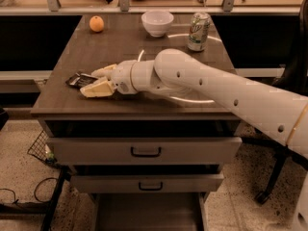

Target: Place rxbar chocolate into bottom drawer

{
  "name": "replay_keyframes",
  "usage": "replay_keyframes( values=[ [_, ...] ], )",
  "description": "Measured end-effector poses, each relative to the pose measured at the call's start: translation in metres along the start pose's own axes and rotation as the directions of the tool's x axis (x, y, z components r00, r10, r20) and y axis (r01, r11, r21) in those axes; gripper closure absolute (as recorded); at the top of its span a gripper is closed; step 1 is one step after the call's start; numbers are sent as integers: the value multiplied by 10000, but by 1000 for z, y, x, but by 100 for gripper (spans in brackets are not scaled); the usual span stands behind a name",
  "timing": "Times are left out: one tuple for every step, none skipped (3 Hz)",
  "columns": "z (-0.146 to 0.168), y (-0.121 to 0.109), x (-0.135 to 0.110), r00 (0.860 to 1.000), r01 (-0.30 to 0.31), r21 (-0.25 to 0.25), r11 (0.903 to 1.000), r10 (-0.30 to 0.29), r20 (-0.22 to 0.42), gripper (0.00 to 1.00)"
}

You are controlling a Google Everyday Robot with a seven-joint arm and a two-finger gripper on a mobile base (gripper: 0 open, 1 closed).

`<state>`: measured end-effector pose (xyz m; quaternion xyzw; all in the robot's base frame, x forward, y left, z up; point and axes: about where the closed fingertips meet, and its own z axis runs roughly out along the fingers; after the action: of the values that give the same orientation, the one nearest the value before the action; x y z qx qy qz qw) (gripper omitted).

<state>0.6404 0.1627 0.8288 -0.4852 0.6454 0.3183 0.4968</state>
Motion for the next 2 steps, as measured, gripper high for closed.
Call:
replay_keyframes(
  values=[
    [0,0,0,10000,1,-3,10000,-1,0,100],
    [0,0,0,10000,1,-4,10000,-1,0,100]
  ],
)
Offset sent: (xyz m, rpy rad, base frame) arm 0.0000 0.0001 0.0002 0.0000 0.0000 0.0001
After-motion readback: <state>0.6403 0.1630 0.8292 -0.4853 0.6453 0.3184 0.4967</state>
